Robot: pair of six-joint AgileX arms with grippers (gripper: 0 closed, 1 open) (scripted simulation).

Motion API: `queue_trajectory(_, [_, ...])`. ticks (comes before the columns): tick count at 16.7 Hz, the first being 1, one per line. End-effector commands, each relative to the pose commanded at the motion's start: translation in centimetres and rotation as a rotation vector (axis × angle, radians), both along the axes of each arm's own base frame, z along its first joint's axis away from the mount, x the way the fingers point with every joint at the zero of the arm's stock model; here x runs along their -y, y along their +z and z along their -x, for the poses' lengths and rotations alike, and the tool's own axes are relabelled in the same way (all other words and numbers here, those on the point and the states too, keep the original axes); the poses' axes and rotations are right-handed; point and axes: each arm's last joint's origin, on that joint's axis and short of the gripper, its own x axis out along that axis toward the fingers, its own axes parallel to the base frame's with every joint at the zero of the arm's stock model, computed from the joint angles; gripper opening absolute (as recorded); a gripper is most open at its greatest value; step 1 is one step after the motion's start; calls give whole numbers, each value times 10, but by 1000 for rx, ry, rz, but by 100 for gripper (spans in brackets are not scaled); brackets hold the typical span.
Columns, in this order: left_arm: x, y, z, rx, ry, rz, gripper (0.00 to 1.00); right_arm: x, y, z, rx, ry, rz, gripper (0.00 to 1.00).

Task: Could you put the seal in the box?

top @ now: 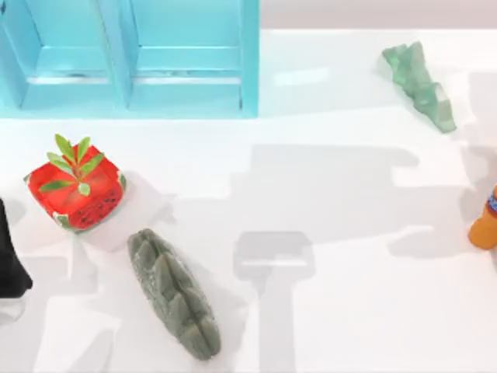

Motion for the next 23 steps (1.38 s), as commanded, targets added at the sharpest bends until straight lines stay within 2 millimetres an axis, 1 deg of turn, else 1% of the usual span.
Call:
queue_trajectory(1, [0,0,0,0,0,0,100,28,1,10,-17,7,-1,0])
queue_trajectory(2, [0,0,0,0,0,0,100,51,2,22,-33,14,-8,0])
queue_trajectory(3, [0,0,0,0,0,0,100,69,3,34,-48,21,-19,0])
queue_trajectory(5, [0,0,0,0,0,0,100,93,5,54,-68,35,-45,0])
queue_trajectory(6, [0,0,0,0,0,0,100,99,5,62,-74,42,-57,0])
queue_trajectory(8, [0,0,0,0,0,0,100,104,6,70,-80,53,-70,0])
queue_trajectory(12, [0,0,0,0,0,0,100,104,5,68,-82,55,-69,0])
queue_trajectory(14, [0,0,0,0,0,0,100,103,0,68,-81,61,-70,0])
queue_trajectory(16, [0,0,0,0,0,0,100,103,-13,67,-77,61,-69,0])
queue_trajectory(20, [0,0,0,0,0,0,100,104,-51,69,-79,56,-71,0])
queue_trajectory(21, [0,0,0,0,0,0,100,104,-56,70,-80,55,-71,0])
queue_trajectory(23, [0,0,0,0,0,0,100,104,-59,70,-81,54,-71,0])
